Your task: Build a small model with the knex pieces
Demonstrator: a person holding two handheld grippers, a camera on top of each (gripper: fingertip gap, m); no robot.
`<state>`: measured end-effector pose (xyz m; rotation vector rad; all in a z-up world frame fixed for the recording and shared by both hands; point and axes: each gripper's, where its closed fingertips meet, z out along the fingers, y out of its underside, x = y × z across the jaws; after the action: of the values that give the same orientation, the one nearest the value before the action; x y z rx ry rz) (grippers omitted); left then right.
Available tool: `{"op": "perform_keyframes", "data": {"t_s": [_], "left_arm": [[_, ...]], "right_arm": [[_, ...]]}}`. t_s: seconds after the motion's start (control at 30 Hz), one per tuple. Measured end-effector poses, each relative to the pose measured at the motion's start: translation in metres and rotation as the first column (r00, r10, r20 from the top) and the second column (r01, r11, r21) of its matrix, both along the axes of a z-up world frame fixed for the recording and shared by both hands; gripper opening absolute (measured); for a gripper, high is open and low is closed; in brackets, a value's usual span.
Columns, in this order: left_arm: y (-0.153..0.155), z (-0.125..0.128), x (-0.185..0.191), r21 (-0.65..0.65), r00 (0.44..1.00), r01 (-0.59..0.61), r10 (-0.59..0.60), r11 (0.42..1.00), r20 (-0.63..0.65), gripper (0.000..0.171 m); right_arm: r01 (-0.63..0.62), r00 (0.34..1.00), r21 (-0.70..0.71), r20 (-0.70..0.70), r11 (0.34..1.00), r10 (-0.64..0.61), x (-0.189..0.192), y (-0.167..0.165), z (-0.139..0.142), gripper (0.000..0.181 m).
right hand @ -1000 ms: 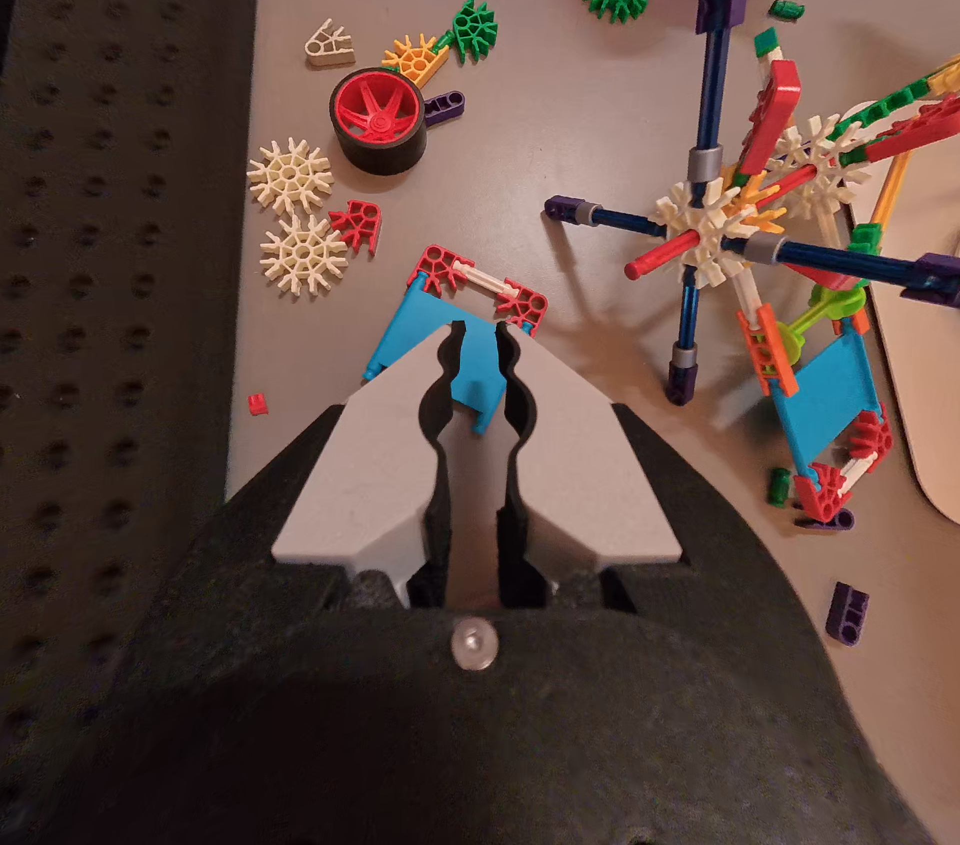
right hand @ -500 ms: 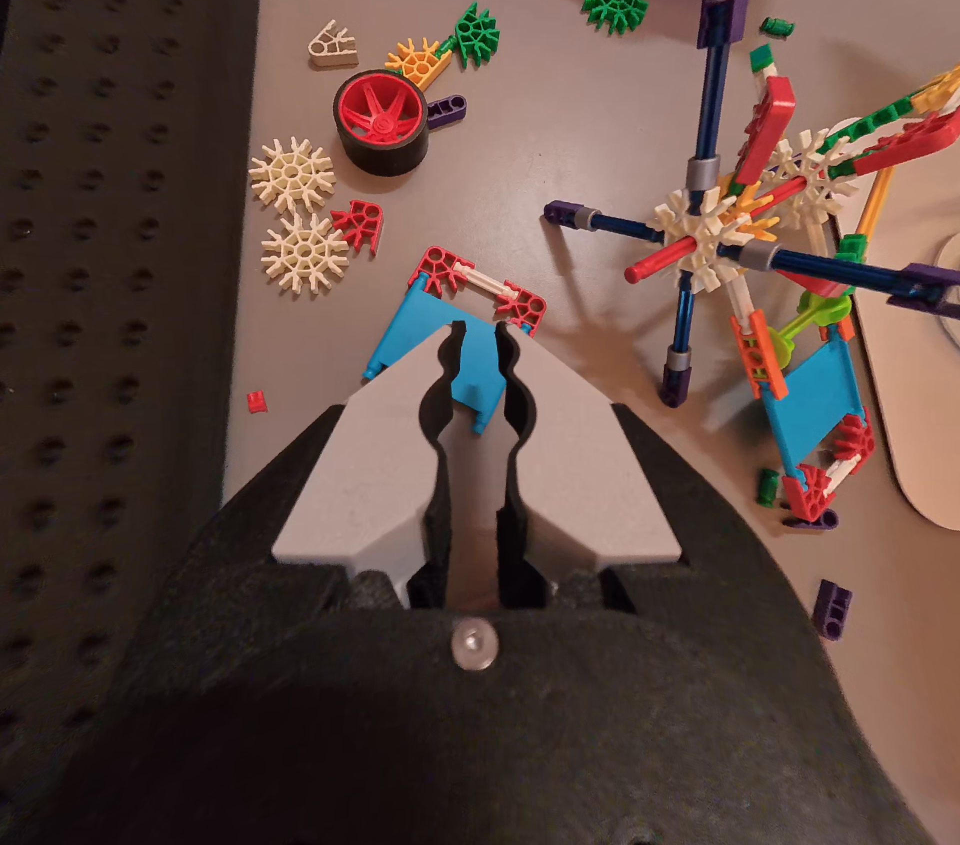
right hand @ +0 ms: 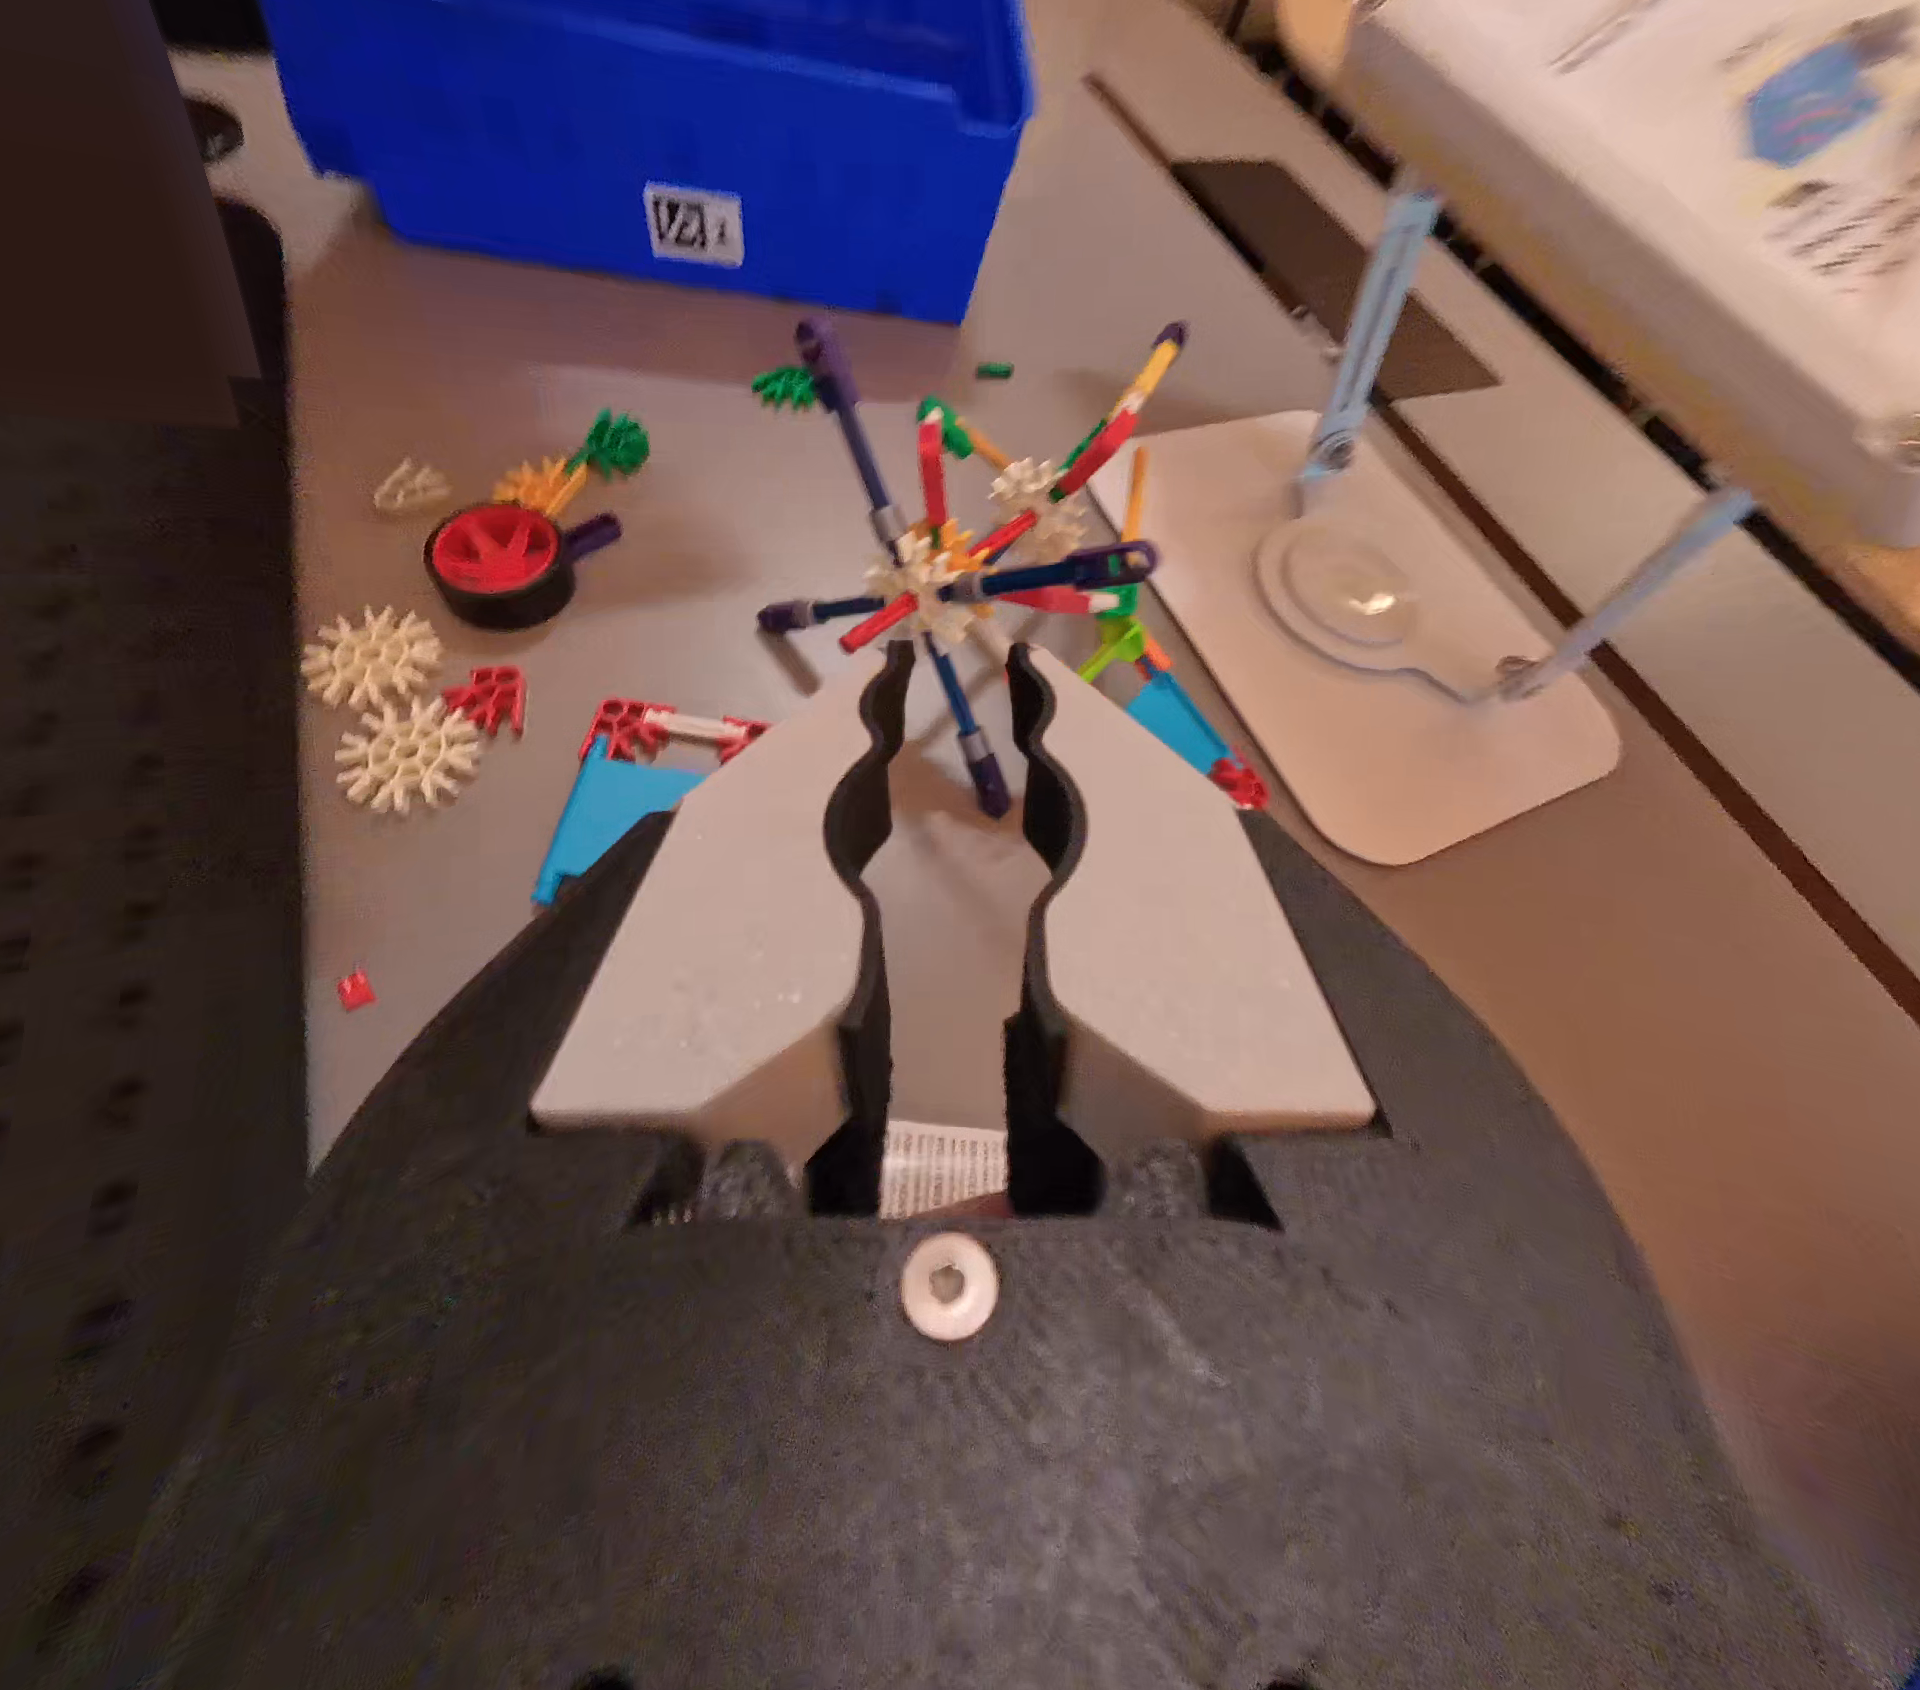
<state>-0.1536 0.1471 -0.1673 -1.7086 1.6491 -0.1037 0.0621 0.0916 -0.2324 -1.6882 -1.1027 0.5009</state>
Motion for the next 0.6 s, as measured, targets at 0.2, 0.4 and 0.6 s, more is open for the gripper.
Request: {"op": "perform_keyframes", "data": {"t_s": [0.2, 0.4, 0.6], "left_arm": [[-0.067, -0.037, 0.112, 0.074, 0.977, 0.212, -0.214, 0.974, 0.013, 0.008], [-0.076, -0.053, 0.17, 0.141, 0.961, 0.256, -0.268, 0.956, 0.073, 0.008], [-0.067, -0.041, 0.206, 0.382, 0.948, 0.262, -0.311, 0.886, 0.07, 0.008]], "right_arm": [[0.051, 0.994, 0.052, -0.104, 0.997, -0.045, 0.018, 0.001, 0.024, 0.018], [0.046, 0.987, 0.011, -0.155, 0.999, -0.044, 0.026, 0.001, 0.025, 0.019], [0.082, 0.966, 0.008, -0.247, 0.997, -0.078, 0.031, 0.006, 0.041, 0.021]]}}
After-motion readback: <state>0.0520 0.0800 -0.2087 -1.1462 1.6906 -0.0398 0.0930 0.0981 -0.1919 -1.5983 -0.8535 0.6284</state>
